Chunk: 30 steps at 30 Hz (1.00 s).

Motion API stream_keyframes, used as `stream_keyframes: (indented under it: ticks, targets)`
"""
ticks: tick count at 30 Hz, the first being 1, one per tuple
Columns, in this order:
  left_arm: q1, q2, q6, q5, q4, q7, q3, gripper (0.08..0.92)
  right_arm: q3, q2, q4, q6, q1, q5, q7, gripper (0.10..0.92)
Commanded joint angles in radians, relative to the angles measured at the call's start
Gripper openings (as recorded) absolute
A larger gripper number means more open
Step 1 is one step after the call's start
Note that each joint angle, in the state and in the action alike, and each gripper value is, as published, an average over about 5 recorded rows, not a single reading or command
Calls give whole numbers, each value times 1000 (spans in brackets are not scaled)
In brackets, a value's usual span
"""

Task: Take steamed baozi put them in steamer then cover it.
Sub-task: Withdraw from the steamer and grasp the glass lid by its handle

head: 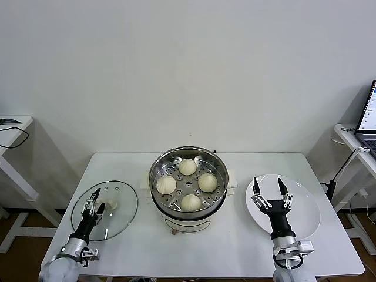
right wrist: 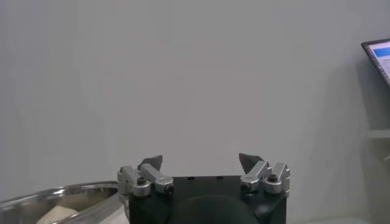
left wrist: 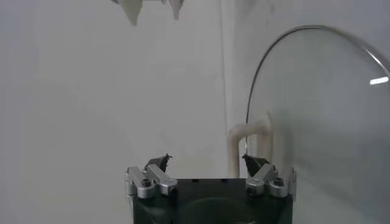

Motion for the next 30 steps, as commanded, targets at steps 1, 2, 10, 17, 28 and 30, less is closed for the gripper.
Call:
stream_keyframes:
  ticks: [1, 2, 10, 17, 28, 30]
  targets:
    - [-47, 0, 4, 3, 43, -4, 3, 823, 0, 4, -1, 2, 0, -5, 0, 823]
    - [-49, 0, 5, 2, 44, -5, 4, 823, 0, 4, -2, 2, 0, -5, 0, 823]
    - [-62, -2, 5, 6, 76, -9, 9, 787, 2, 8, -13, 6, 7, -7, -2, 823]
    - [-64, -7, 1, 22, 96, -15, 10, 593, 0, 11, -19, 9, 12, -7, -3, 823]
    - [-33, -17, -2, 20, 2, -29, 1, 273, -1, 15, -26, 15, 23, -6, -2, 823]
    - [-15, -18, 3, 17, -44, -29, -6, 222, -2, 16, -26, 15, 25, -6, -2, 823]
